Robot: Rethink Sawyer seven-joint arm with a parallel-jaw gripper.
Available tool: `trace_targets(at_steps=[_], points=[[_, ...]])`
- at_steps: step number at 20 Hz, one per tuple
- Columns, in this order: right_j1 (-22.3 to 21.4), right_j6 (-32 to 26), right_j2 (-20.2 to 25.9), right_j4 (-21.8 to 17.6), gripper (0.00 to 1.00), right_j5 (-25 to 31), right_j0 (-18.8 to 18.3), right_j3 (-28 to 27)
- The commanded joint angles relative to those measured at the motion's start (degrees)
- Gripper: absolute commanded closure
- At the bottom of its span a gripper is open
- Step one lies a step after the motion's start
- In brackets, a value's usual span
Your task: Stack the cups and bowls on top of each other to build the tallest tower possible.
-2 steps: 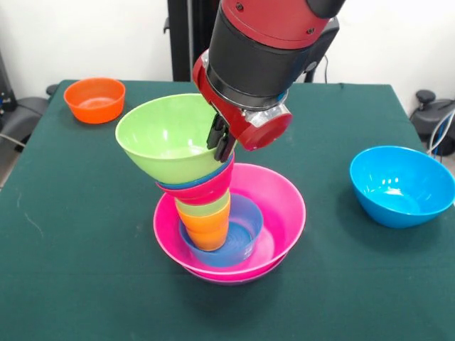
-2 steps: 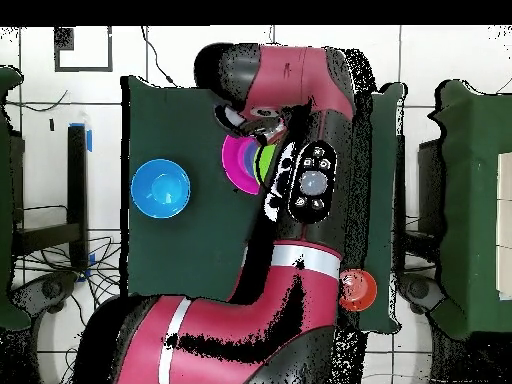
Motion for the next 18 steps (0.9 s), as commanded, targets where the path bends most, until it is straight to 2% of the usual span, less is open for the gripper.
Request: trace_targets(at_steps=[1,18], points=[[-0.5,3.13,3.05,1.23,1.0,0.04,0.59,2.84],[-1.78,0.28,4.06,3.68,1.0,-1.4,0.05,5.6]])
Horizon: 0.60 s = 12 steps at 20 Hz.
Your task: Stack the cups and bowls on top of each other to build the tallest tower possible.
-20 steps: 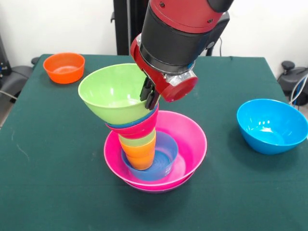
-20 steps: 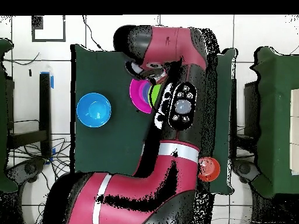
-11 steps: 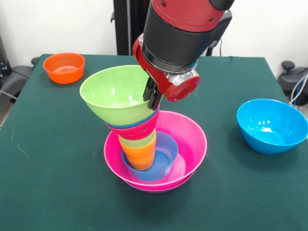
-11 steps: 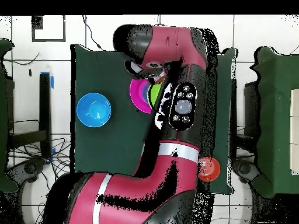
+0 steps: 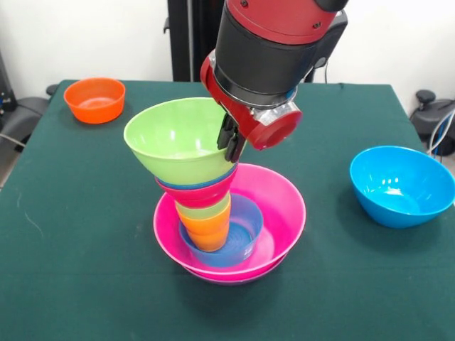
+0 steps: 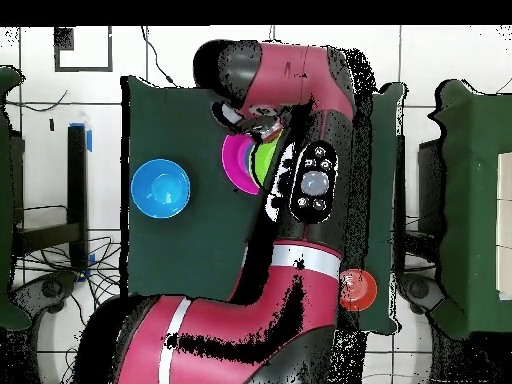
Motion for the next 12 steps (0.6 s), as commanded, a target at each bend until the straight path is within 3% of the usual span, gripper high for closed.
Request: trace_targets(at_steps=[1,12], points=[[-1.86,0.11,4.04,1.36,1.0,-1.45,0.04,5.74],[-2.01,-1.0,3.97,1.72,1.0,-3.14,-0.19,6.47]])
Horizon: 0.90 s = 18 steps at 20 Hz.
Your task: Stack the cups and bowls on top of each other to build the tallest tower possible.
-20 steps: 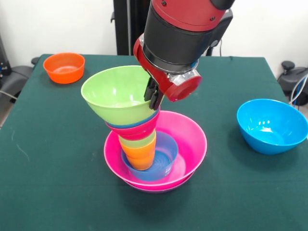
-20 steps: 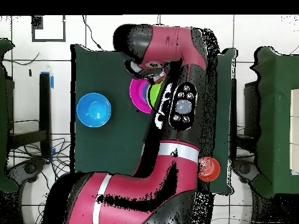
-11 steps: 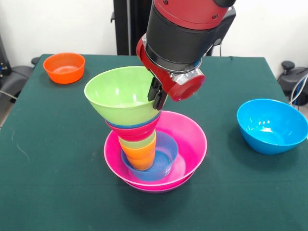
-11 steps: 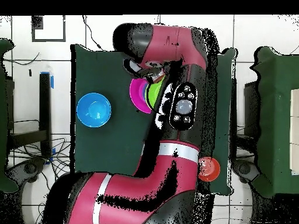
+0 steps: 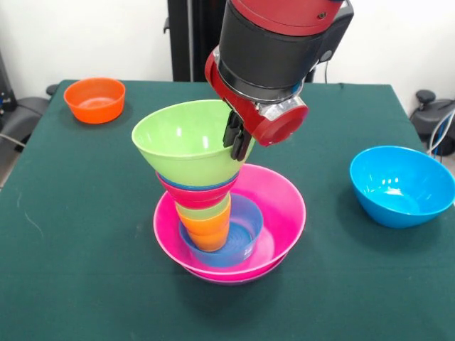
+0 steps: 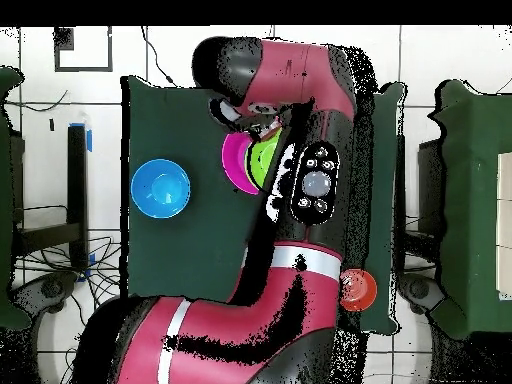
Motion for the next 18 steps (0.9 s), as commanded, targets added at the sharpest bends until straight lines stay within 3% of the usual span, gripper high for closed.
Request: trace_targets(at_steps=[1,18], points=[[-1.59,-1.05,3.99,0.42,1.0,-3.11,-0.21,6.34],[-1.88,-1.74,4.99,2.41,1.0,-3.86,-0.73,8.24]])
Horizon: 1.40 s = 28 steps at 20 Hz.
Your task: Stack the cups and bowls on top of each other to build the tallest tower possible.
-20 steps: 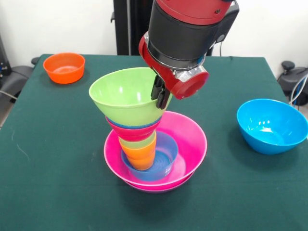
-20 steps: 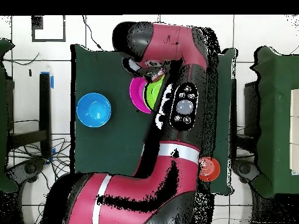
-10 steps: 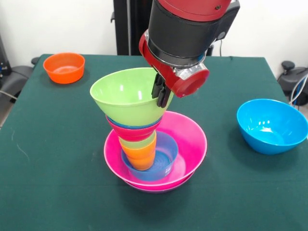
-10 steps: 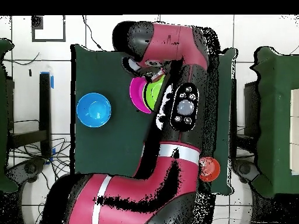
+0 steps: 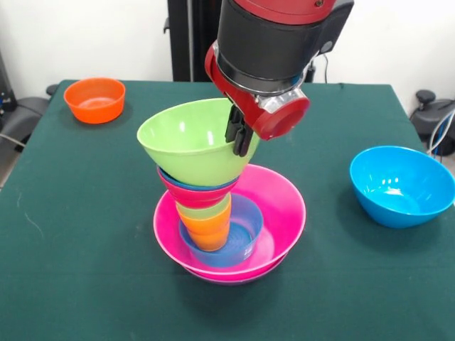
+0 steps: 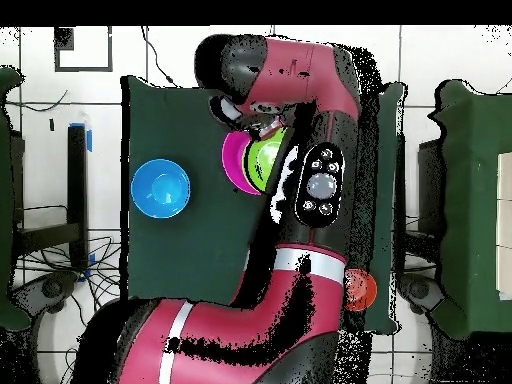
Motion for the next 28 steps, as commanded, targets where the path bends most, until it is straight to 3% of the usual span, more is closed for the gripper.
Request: trace_targets(at_steps=[1,2,5,10,23,28], points=[[-1.1,-2.1,4.87,0.64,1.0,-3.89,-0.37,7.52],[-1.12,-2.34,4.64,0.44,0.0,-3.97,-0.28,7.5],[-1.59,-2.31,3.53,-1.31,0.0,-7.72,0.39,8.01],[-1.19,-2.45,4.3,0.06,0.0,-5.41,-0.44,7.66],[-2.15,-1.71,4.32,0.38,0.0,-5.55,-0.33,9.32],[-7.1,-2.52,3.7,1.36,0.0,-0.14,0.19,9.71]])
